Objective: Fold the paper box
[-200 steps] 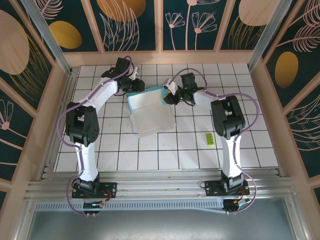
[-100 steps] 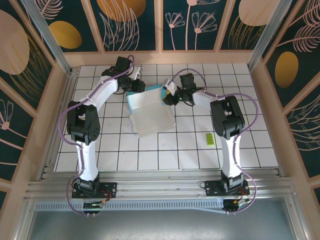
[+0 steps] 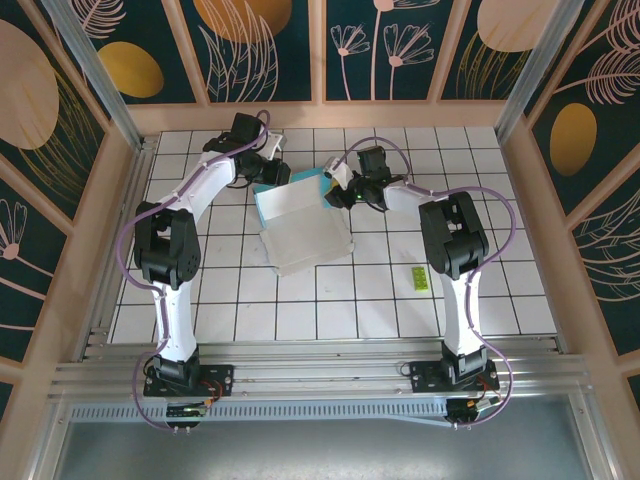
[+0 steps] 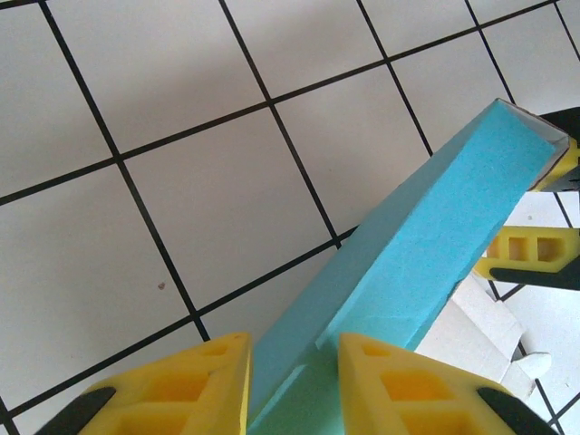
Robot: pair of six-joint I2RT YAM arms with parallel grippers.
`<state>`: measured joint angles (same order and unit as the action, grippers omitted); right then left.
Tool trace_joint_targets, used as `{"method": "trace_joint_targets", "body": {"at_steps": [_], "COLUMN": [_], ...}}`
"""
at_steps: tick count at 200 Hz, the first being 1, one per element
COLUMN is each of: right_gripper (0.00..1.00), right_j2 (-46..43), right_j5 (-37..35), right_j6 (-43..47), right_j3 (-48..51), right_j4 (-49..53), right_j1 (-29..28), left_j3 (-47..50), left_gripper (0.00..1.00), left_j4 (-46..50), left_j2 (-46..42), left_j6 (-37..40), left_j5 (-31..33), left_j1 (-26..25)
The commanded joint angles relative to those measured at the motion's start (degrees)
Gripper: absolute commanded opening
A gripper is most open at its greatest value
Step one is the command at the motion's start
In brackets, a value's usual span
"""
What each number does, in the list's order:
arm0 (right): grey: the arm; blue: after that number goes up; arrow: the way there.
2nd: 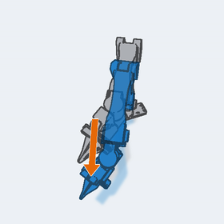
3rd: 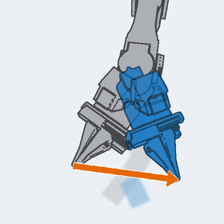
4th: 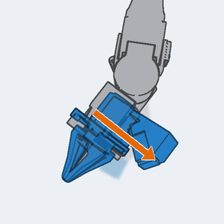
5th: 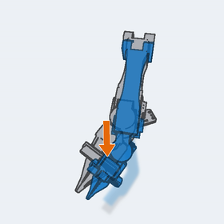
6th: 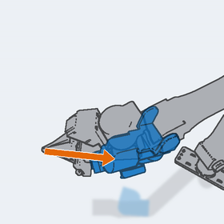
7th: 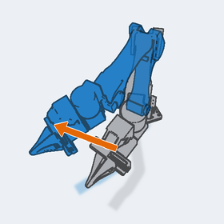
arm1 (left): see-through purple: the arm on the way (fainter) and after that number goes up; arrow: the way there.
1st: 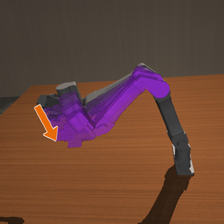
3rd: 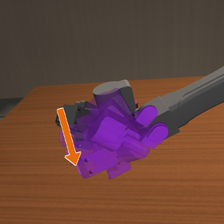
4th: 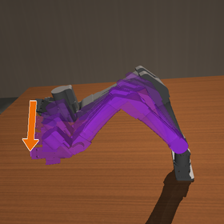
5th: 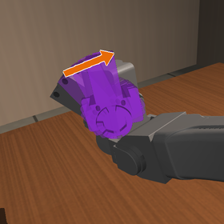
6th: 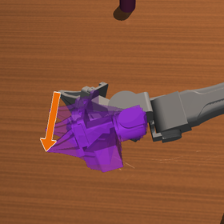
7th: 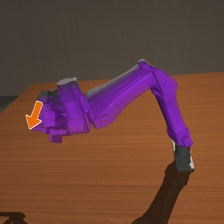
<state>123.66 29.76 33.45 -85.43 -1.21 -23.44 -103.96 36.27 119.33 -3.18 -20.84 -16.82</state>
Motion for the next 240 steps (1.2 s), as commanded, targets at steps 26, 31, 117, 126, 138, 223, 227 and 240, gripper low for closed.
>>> {"method": "trace_joint_targets", "body": {"at_steps": [26,31,117,126,138,223,227,240], "right_gripper": [0.27,0.27,0.14,0.11,0.10,0.18,0.17,0.10], "right_j2": [-0.26,-0.13,1.97,2.28,2.68,5.87,6.00,6.29], "right_j5": [-2.48,-3.57,-15.06,-16.57,-18.87,-15.49,-15.03,-14.27], "right_j6": [-4.84,-5.77,-17.28,-18.44,-19.77,-24.73,-25.17,-26.57], "right_j3": [1.40,1.63,3.25,2.95,2.87,-0.50,-0.60,-0.63], "right_j4": [-8.97,-9.99,-17.66,-17.68,-17.70,-19.94,-20.16,-21.20], "right_j1": [-2.30,-2.46,-6.21,-6.59,-7.20,-7.32,-7.17,-6.97], "left_j3": [1.63,1.69,2.36,2.49,2.60,3.59,3.64,3.83], "left_gripper": [0.29,0.29,0.27,0.27,0.27,0.26,0.26,0.26], "left_j4": [3.48,3.35,2.45,2.25,2.01,1.35,1.26,1.17], "left_j2": [2.16,2.14,2.08,2.13,2.01,1.59,1.61,1.52], "left_j6": [0.46,0.29,-0.32,-0.58,-0.76,-0.84,-0.78,-0.94], "left_j5": [-4.30,-4.66,-5.60,-5.57,-5.78,-5.88,-5.94,-5.89], "left_j1": [-0.19,-0.23,-0.21,-0.21,-0.19,-0.19,-0.20,-0.22]}}
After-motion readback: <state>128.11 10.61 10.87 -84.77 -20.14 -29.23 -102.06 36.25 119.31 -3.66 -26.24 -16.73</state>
